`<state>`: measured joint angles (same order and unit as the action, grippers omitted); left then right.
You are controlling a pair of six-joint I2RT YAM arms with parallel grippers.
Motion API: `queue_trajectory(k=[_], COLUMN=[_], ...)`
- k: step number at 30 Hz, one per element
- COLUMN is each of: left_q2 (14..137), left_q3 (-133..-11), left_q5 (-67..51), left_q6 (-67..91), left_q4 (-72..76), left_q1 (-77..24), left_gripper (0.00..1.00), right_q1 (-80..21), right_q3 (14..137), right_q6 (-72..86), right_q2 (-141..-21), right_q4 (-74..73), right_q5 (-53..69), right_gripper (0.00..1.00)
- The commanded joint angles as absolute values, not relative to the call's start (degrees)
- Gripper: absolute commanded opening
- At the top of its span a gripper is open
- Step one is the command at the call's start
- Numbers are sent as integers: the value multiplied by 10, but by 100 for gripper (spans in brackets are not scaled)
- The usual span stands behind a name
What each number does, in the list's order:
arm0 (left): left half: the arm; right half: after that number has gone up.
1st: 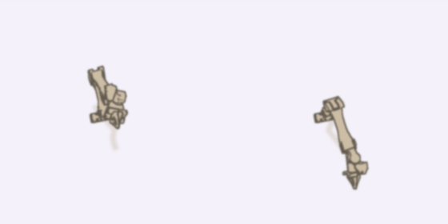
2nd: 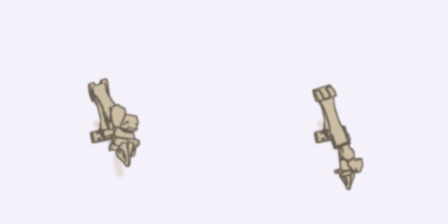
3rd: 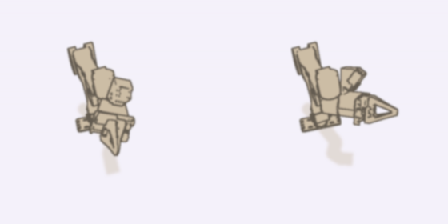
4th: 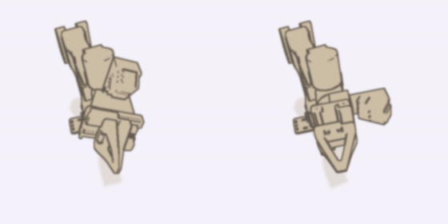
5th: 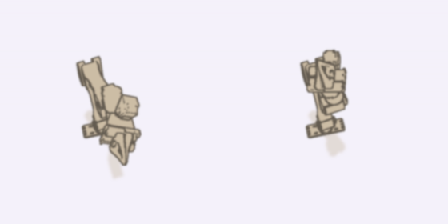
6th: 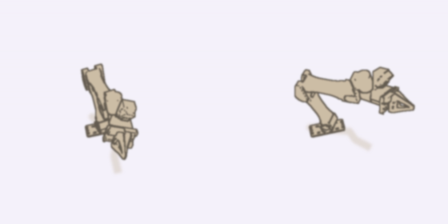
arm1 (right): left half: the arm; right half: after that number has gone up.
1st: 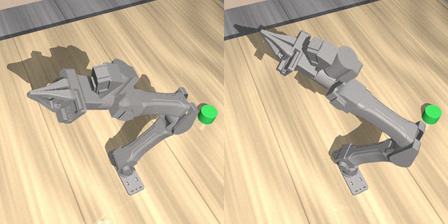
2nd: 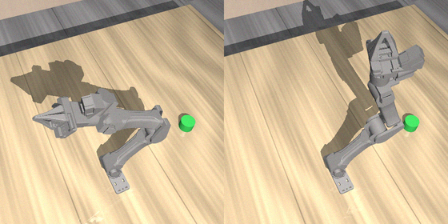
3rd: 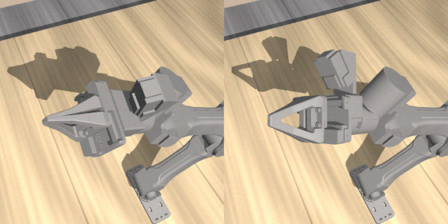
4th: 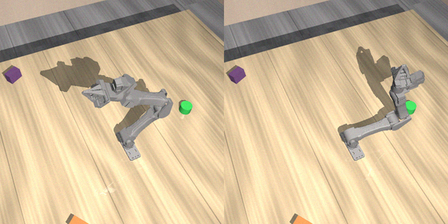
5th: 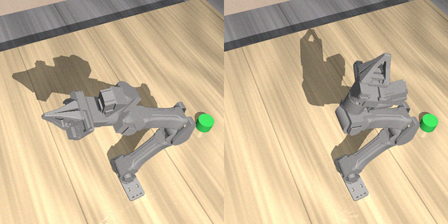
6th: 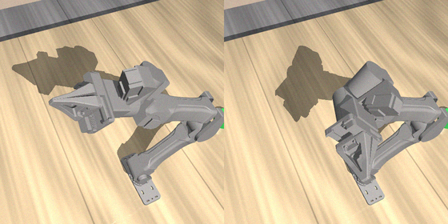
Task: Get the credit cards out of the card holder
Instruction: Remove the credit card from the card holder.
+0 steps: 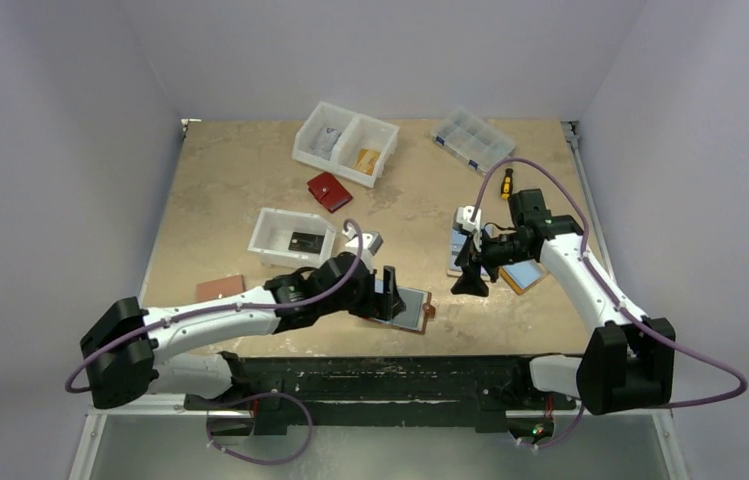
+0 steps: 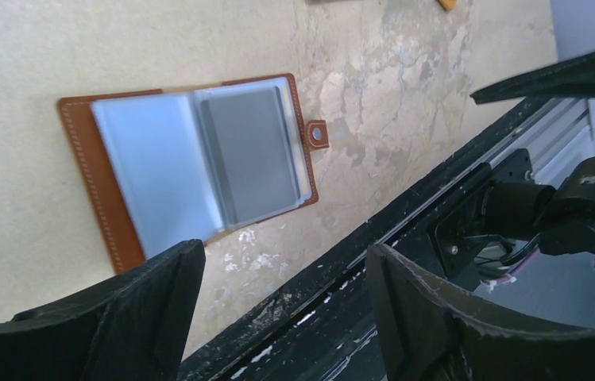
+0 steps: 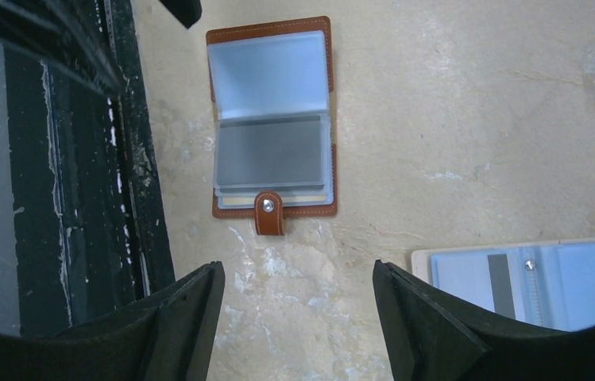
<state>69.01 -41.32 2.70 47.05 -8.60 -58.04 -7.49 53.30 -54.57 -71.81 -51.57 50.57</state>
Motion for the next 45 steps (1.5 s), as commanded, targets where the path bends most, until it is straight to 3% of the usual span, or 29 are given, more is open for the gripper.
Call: queue_trajectory(k=[1,5,11,19,37,45], left_q2=[739,804,905,996,1037,1070], left_q3=[-470,-516,-603,-667,-675,-697], left_q5=[134,182,251,254,254,268], left_q6=[497,509,522,498,471,484], left_q4=[-109,-152,-233,-259,-242,-243], left_q1=[-644,-675,-706,-717,-716,-715], left_gripper=[78,72,72,67,72,70], right_q1=[-75,-78,-79,-78,-74,-73], right_q3=[538,533,499,472,486,488], right_q6=[-589,-598,-560,-483,-494,-499], right_q2=[-743,-751,-731,-700,-742,-754], right_q4=[-510,-502,-448,-368,-372,-378], right_q5=[546,556,547,517,524,533], right_gripper=[76,75,74,74,75,75])
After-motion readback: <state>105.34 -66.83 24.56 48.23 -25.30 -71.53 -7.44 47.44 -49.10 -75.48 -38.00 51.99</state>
